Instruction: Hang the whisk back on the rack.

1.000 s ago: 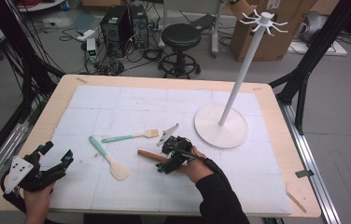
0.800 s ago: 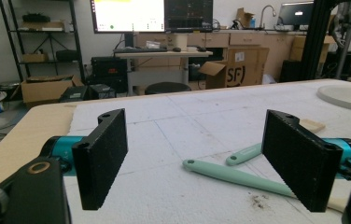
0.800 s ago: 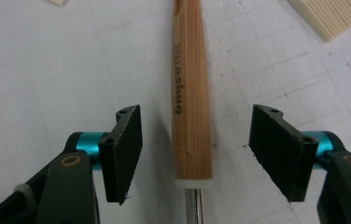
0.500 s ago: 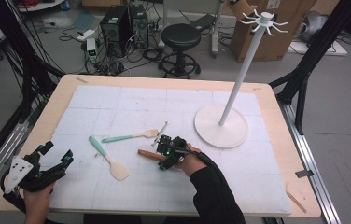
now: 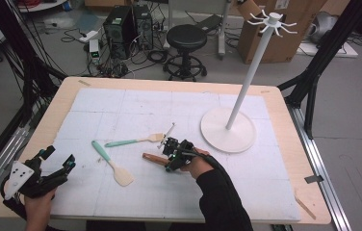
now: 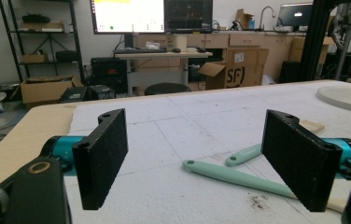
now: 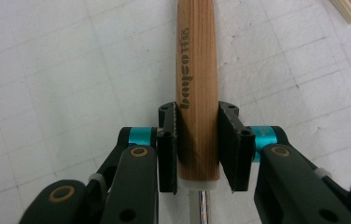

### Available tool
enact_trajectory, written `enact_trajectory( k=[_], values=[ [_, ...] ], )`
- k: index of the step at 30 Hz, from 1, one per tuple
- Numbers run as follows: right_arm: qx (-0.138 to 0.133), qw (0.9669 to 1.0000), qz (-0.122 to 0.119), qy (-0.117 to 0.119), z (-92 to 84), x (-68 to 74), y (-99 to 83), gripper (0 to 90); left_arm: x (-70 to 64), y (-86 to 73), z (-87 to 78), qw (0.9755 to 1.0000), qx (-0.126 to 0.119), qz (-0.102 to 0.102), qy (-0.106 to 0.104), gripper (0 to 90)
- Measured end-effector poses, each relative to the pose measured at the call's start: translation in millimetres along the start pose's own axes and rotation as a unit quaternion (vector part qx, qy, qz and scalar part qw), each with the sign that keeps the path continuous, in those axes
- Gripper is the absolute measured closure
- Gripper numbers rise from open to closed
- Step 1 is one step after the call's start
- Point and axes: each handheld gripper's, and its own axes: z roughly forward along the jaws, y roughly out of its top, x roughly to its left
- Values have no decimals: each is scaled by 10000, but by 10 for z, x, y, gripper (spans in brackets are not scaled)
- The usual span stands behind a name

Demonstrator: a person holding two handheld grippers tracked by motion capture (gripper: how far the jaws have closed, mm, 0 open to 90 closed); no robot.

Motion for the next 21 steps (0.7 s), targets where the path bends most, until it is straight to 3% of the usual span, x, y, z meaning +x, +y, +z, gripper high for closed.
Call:
enact_trajectory(
  k=[7,15,21],
  values=[
    [-113,9999,62,69,-61,-3,-31,708,0,-1,0,10000,-9,5,1,234],
    [-667,9976,166,124,-257,38,-84,708,-1,-1,-3,10000,-20,11,-3,234],
    [-1197,9923,260,211,-440,76,-193,708,-4,-1,-2,10000,-30,13,0,234]
  ],
)
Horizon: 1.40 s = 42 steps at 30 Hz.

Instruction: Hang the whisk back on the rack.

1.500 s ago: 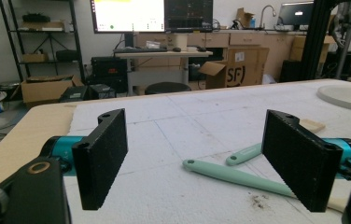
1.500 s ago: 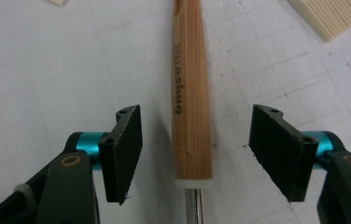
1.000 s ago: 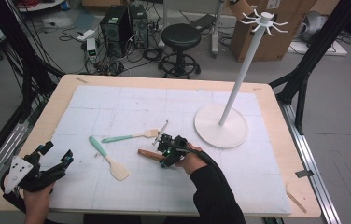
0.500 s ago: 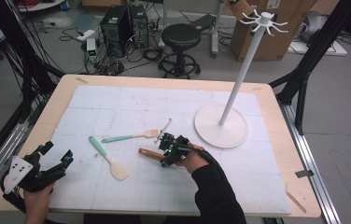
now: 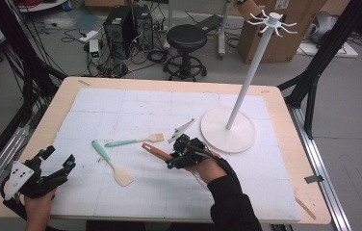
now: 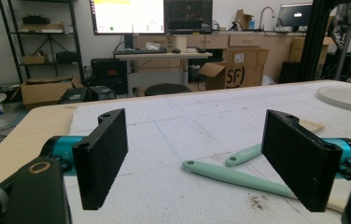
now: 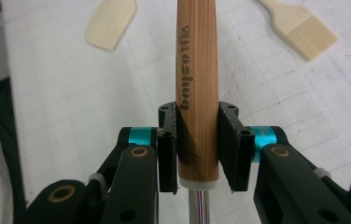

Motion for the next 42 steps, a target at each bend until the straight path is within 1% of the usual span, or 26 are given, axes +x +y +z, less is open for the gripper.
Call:
enact_trajectory(
  k=[3,5,7,9,10,11,13,14,15,18,19,21,23,24,25,28,29,31,32,33,34,38,39,40,41,42],
  values=[
    [-242,9997,93,22,-98,12,-48,708,1,2,3,10000,18,6,13,234],
    [-592,9980,209,78,-210,37,-110,708,4,5,7,10000,50,-18,30,222],
    [-706,9973,195,91,-237,47,-124,708,8,7,11,10000,57,-51,53,217],
    [-952,9952,208,121,-304,89,-161,708,9,22,7,9994,45,-334,21,213],
    [-1042,9942,229,142,-335,105,-179,708,0,52,11,9984,36,-566,-82,211],
    [-1171,9928,213,135,-362,110,-200,708,-22,88,15,9978,19,-641,-165,210],
    [-1370,9901,240,174,-405,119,-225,708,-90,162,23,9978,-38,-591,-312,219],
    [-1556,9873,232,211,-446,137,-238,707,-137,207,29,9975,-57,-560,-420,226],
    [-1556,9873,232,211,-446,137,-238,707,-184,256,37,9972,-81,-528,-532,226],
    [-1917,9809,178,274,-516,202,-251,708,-325,433,70,9938,-144,-500,-982,225],
    [-2021,9789,155,268,-535,229,-255,707,-385,512,84,9913,-194,-541,-1182,224],
    [-2253,9738,178,268,-559,280,-272,707,-460,624,119,9877,-174,-618,-1429,232],
    [-2494,9679,173,250,-569,328,-297,707,-529,732,169,9827,-154,-726,-1699,231],
    [-2583,9656,169,239,-569,344,-307,707,-585,825,216,9775,-105,-788,-1953,231],
    [-2748,9608,260,247,-571,372,-326,707,-625,886,248,9737,-82,-832,-2121,229],
    [-3035,9522,271,227,-577,425,-357,707,-739,1051,327,9636,-80,-883,-2522,222],
    [-3166,9480,248,202,-577,458,-365,707,-777,1099,353,9612,-96,-900,-2605,217],
    [-3285,9442,198,114,-571,509,-366,707,-841,1173,399,9562,-77,-900,-2784,203],
    [-3419,9397,114,36,-564,577,-360,707,-888,1220,432,9531,-40,-896,-2890,203],
    [-3419,9397,114,36,-564,577,-360,707,-917,1245,452,9513,-27,-899,-2948,203],
    [-3476,9376,105,25,-563,600,-359,707,-968,1283,487,9479,-5,-914,-3052,203],
    [-3729,9279,76,-32,-560,696,-367,707,-1134,1364,596,9380,109,-907,-3344,228],
    [-3816,9243,72,-33,-563,726,-377,707,-1181,1383,624,9354,148,-911,-3413,243],
    [-3816,9243,72,-33,-563,726,-377,707,-1229,1401,651,9331,161,-913,-3475,243],
    [-3884,9214,70,-45,-566,752,-393,707,-1280,1421,682,9302,164,-908,-3553,253],
    [-3884,9214,70,-45,-566,752,-393,707,-1307,1431,699,9287,170,-921,-3587,253]
  ],
)
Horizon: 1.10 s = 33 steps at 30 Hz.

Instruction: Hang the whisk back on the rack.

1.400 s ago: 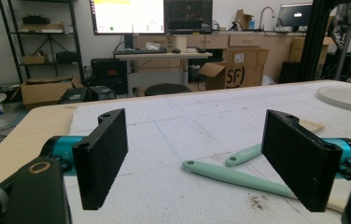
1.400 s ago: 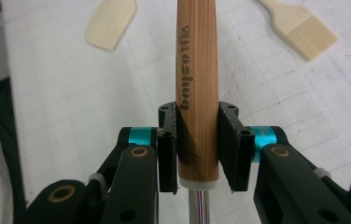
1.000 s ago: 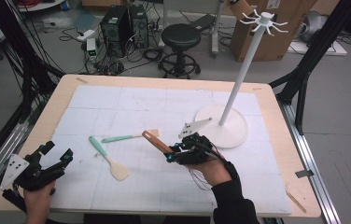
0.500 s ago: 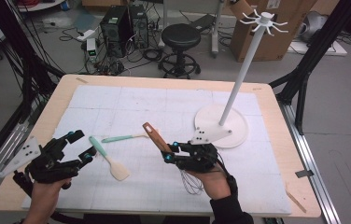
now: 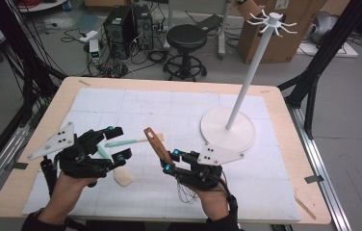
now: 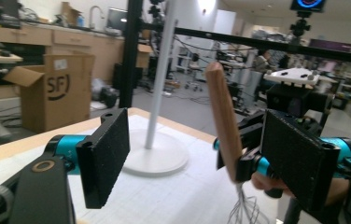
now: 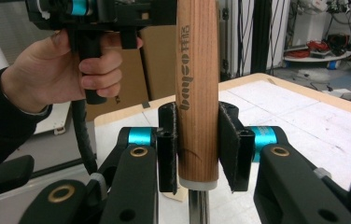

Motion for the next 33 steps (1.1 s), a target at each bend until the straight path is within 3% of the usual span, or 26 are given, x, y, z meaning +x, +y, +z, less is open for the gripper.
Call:
enact_trajectory(
  k=[2,8,12,19,27,33],
  values=[
    [-66,10000,-5,-39,-9,22,-18,706,-32,20,94,9999,22,-84,-128,256],
    [-168,9998,-21,-53,5,80,-76,706,-115,78,317,9992,113,-88,-381,261],
    [-224,9997,-18,-63,7,103,-94,706,-129,82,424,9983,285,-123,-492,338],
    [-222,9997,35,-88,-11,109,-121,706,-154,55,502,9974,437,-204,-528,470],
    [-221,9997,49,-87,21,134,-127,706,-167,60,493,9978,545,-159,-339,691],
    [-197,9998,57,-21,44,145,-119,706,-181,68,490,9973,505,-287,-454,737]
  ],
)
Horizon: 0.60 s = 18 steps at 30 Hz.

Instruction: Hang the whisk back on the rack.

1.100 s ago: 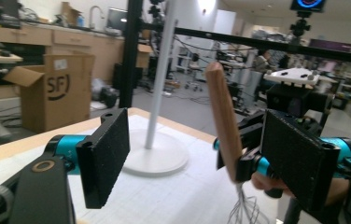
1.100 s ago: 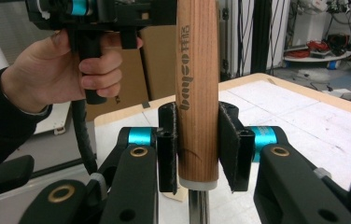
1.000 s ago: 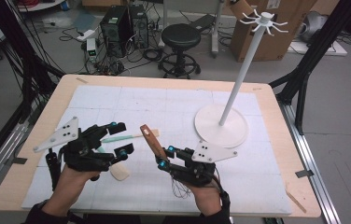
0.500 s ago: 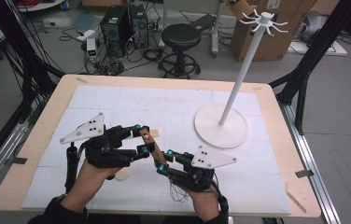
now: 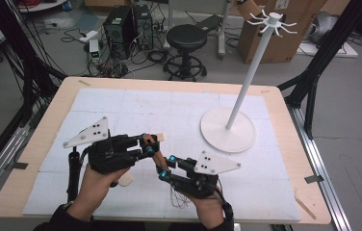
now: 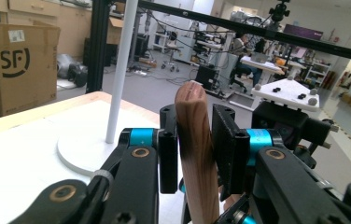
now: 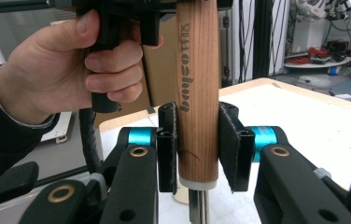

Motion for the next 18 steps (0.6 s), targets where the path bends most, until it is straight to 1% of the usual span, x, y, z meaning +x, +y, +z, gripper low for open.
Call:
enact_trajectory(
  k=[1,3,5,8,9,11,12,13,15,17,18],
  values=[
    [45,10000,1,40,5,4,2,706,-9,4,1,10000,18,-6,-21,744],
    [51,10000,2,53,7,2,3,706,-28,17,3,9999,73,87,-38,746],
    [78,9999,-46,130,9,-1,6,705,-53,36,2,9995,143,263,-86,748],
    [116,9997,-74,221,6,15,28,705,-105,76,-1,9984,178,513,-168,749],
    [106,9996,-108,237,5,20,41,704,-119,94,-4,9980,195,572,-196,750],
    [109,9990,-129,407,-11,25,92,693,-147,137,-12,9973,212,646,-270,751],
    [109,9990,-129,407,-11,25,92,693,-154,151,-14,9971,214,668,-313,751],
    [90,9988,-120,473,-15,21,103,680,-161,170,-22,9967,222,707,-341,751],
    [76,9977,-114,666,-29,0,132,571,-171,212,-47,9962,211,756,-370,752],
    [109,9964,-202,819,-58,-19,165,495,-173,243,-70,9954,252,819,-434,753],
    [177,9948,-311,953,-75,-26,179,492,-173,253,-78,9948,276,845,-494,753]
  ],
)
